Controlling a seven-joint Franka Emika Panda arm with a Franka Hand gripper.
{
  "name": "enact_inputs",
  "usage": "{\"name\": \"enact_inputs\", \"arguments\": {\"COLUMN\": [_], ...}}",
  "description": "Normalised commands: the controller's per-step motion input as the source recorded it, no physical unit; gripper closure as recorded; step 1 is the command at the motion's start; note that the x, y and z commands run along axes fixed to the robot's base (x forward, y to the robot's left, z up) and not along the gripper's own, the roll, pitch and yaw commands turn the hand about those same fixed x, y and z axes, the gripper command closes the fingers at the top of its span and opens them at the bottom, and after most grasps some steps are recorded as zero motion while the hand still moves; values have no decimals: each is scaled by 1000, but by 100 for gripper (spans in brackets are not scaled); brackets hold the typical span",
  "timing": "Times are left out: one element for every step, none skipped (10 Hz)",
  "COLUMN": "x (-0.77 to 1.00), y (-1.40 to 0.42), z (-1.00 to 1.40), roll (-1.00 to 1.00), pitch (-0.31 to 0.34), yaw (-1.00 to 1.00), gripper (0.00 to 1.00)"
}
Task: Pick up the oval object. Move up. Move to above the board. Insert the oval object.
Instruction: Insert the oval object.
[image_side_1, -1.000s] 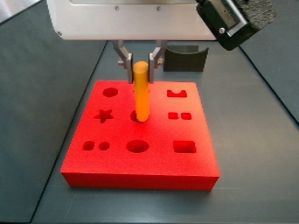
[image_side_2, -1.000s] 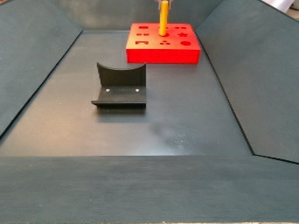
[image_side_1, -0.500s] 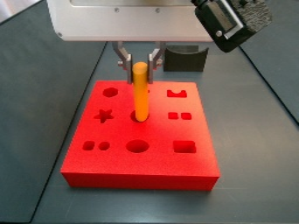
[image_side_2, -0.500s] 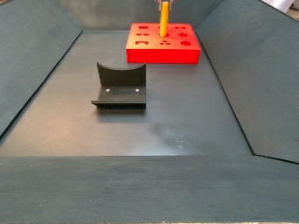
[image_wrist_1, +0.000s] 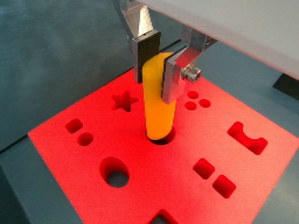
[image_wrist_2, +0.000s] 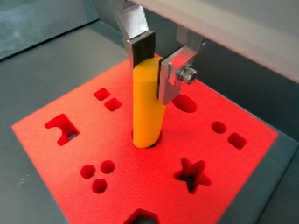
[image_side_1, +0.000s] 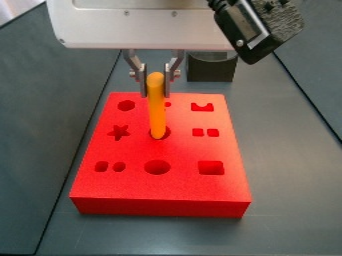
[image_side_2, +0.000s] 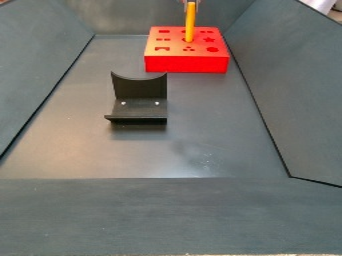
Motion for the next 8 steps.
{"name": "enact_inputs", "arguments": {"x": [-89, -9, 0, 17, 17, 69, 74, 69], "y": [-157, -174, -77, 0, 0, 11, 157, 74], "z": [0, -3, -11, -6, 0, 0, 0, 0], "roll": [60, 31, 0, 0, -9, -111, -233, -191], "pitch": [-60, -51, -27, -19, -14, -14, -37, -31], "yaw": [0, 0, -3, -40, -40, -83, -97, -97], "gripper": [100, 100, 100, 100, 100, 100, 100, 100]}}
